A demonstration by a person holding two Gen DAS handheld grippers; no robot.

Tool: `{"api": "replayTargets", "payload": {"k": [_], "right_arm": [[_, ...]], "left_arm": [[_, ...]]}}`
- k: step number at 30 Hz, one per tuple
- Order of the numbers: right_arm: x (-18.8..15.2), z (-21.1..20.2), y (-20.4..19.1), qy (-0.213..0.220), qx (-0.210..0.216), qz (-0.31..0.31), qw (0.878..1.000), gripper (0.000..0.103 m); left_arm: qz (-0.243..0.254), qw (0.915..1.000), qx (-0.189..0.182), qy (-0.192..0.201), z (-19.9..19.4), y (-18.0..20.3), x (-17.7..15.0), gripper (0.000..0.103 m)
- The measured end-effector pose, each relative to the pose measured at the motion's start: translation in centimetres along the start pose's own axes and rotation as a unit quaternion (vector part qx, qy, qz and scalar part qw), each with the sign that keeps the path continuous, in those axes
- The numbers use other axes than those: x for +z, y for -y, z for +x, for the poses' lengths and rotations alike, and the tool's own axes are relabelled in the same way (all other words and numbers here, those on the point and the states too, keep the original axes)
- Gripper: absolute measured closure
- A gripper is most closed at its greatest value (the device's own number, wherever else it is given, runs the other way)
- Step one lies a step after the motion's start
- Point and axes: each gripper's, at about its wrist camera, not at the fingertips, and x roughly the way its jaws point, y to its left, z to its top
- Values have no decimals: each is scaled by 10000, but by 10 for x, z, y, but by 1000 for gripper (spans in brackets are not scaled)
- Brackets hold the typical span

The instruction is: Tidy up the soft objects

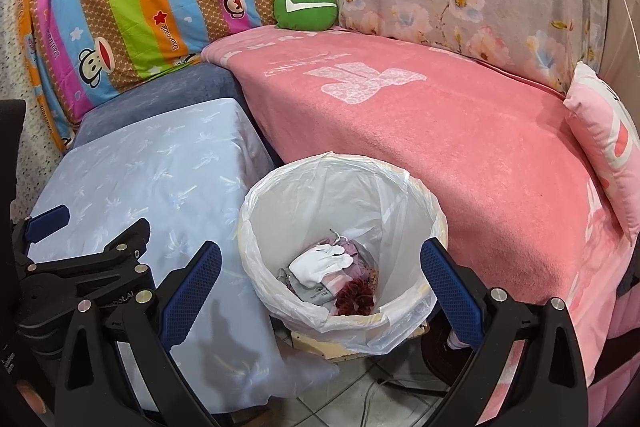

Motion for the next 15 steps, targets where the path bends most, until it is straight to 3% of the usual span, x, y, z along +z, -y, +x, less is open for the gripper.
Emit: {"api": "replayTargets", "payload": {"k": [15], "right_arm": [[-5,1,-2,1,39,-14,10000,5]], "left_arm": [[-89,9999,132,35,-3,1,-3,9]]}}
